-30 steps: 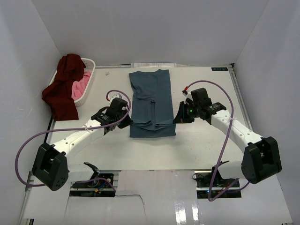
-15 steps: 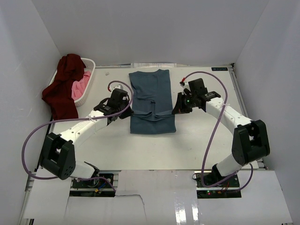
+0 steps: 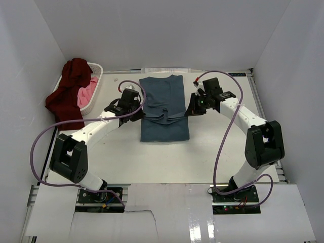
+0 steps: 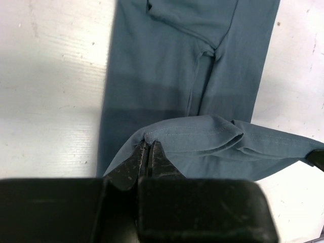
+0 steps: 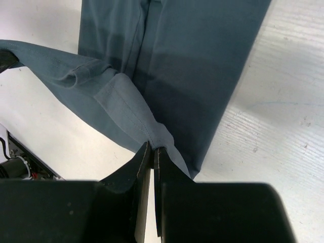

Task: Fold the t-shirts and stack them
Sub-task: Fold the folded rectangular tshirt in 1/3 of the way

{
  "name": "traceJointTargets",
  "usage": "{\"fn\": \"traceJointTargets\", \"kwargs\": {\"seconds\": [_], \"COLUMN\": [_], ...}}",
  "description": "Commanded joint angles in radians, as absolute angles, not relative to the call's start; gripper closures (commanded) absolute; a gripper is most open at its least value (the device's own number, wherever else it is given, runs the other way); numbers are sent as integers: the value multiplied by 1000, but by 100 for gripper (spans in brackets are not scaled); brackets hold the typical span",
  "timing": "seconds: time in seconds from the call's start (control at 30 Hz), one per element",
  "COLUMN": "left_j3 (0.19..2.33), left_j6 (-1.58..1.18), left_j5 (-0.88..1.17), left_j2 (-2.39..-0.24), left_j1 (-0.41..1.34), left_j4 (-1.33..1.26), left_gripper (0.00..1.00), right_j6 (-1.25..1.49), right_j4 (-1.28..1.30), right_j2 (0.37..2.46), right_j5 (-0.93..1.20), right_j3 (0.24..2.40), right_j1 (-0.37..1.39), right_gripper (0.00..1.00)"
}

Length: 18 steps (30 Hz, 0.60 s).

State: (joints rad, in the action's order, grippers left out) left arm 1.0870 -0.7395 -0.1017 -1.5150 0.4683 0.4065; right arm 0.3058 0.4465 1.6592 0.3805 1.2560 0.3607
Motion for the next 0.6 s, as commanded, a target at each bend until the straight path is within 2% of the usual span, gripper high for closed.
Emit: {"fn": "traceJointTargets", "kwargs": {"seconds": [0.0,0.57], "left_j3": [1146,1223], "left_j6": [-715,-687], "left_j5": [-94,-83], "left_j2": [-1520,-1629], "left_j1": [460,411], "left_j4": [380,364], "left_gripper": [100,100], "right_j6": [288,281], "right_j4": [425,428], "right_j2": [1673,1784], "right_j5": [402,426], "right_j3": [1322,1459], "right_j1": [354,321], "right_gripper": [92,92]}}
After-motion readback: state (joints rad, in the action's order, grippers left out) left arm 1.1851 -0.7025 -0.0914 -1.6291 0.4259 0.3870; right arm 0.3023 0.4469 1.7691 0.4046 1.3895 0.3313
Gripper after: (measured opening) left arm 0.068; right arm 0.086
